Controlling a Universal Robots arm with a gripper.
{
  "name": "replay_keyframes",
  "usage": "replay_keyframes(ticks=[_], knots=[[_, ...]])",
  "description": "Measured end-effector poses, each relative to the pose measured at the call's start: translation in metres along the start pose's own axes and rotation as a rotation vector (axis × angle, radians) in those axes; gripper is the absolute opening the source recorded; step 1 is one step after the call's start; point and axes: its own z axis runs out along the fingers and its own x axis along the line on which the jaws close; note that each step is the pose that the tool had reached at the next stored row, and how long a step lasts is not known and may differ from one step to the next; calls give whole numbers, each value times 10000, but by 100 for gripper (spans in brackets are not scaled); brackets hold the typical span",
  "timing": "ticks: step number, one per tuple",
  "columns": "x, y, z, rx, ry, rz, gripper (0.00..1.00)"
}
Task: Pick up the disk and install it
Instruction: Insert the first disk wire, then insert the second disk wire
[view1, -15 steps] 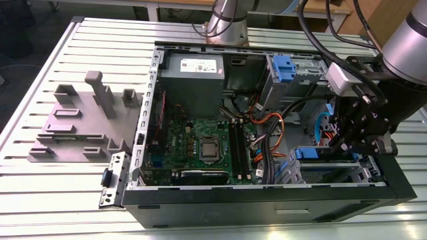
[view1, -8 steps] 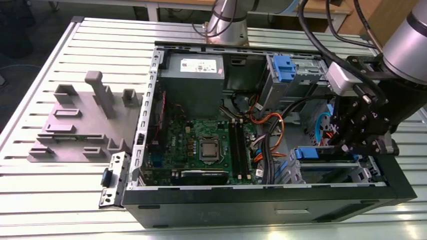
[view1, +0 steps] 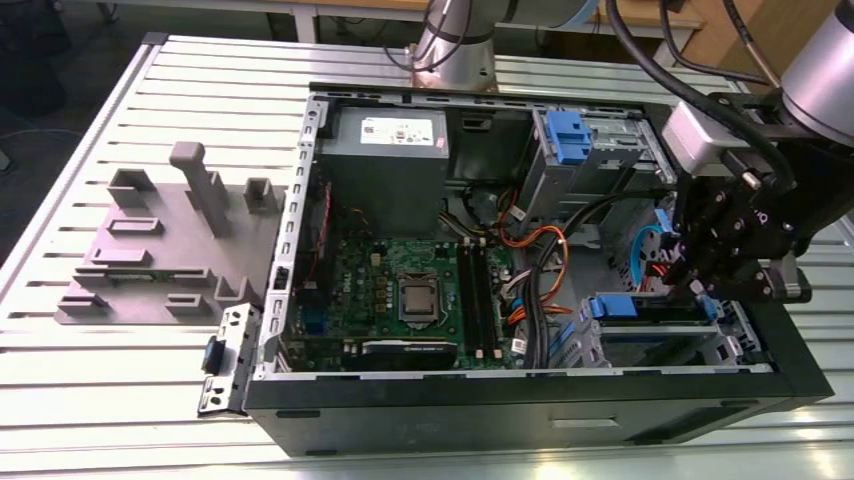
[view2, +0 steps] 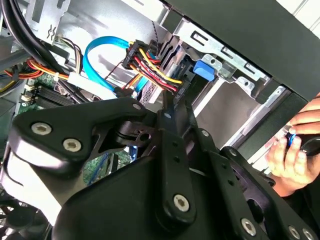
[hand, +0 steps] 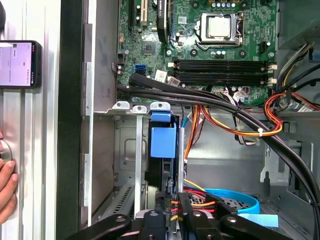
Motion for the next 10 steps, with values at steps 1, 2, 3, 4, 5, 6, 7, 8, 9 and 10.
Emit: replay_keyframes(ticks=[1,2,3,4,5,6,7,8,9,10], knots=[[0,0,0,-1,0,0,17],[0,0,-1,-2,1,0,17],[0,0,-2,-3,2,0,11],[0,0,-2,-4,2,0,11],[0,0,-1,-5,1,0,11],[0,0,-1,-6,1,0,11],[0,0,-2,-7,1,0,11],[0,0,-2,-8,0,0,11],[0,0,-2,-24,-5,-1,11],[0,0,-1,-40,-11,-2,11]])
